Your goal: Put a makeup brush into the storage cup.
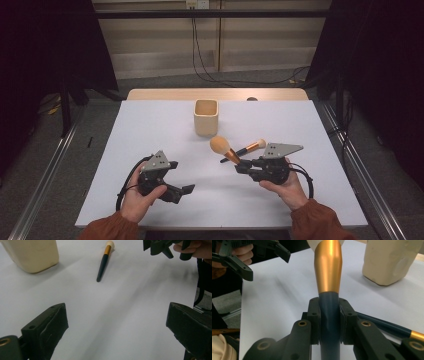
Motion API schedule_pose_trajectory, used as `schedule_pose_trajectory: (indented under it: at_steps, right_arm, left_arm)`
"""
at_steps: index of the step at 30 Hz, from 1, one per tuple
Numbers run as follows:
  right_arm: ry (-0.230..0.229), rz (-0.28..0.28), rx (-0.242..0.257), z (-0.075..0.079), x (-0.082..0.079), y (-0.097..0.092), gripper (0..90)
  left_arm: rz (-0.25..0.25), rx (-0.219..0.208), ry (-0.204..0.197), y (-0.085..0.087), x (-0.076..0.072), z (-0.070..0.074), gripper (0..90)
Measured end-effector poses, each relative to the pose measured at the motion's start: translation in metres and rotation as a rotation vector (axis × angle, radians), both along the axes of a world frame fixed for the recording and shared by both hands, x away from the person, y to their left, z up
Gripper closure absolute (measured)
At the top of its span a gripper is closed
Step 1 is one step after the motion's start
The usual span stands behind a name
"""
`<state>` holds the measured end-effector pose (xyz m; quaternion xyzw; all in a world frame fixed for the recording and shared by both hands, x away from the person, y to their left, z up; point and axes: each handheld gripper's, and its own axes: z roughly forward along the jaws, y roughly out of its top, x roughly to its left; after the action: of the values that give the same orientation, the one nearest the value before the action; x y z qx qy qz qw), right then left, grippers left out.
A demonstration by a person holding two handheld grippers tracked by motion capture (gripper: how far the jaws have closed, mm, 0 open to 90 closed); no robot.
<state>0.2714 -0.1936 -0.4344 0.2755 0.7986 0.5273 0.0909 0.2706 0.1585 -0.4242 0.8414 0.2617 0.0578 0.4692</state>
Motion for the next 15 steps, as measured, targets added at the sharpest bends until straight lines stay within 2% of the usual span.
schedule_pose_trajectory:
  at_steps: [7, 11, 15]
  right_arm:
    - [-0.014, -0.005, 0.085, 0.001, 0.001, -0.001, 75.0]
    - [-0.035, 0.016, 0.103, 0.003, -0.001, 0.002, 75.0]
    - [-0.046, 0.026, 0.127, 0.003, -0.003, 0.003, 75.0]
  left_arm:
    - [0.001, -0.043, -0.021, -0.002, -0.001, 0.001, 3.7]
    - [0.007, -0.077, -0.044, -0.006, -0.001, 0.003, 3.6]
    - [0.010, -0.132, -0.068, -0.012, -0.001, 0.005, 3.5]
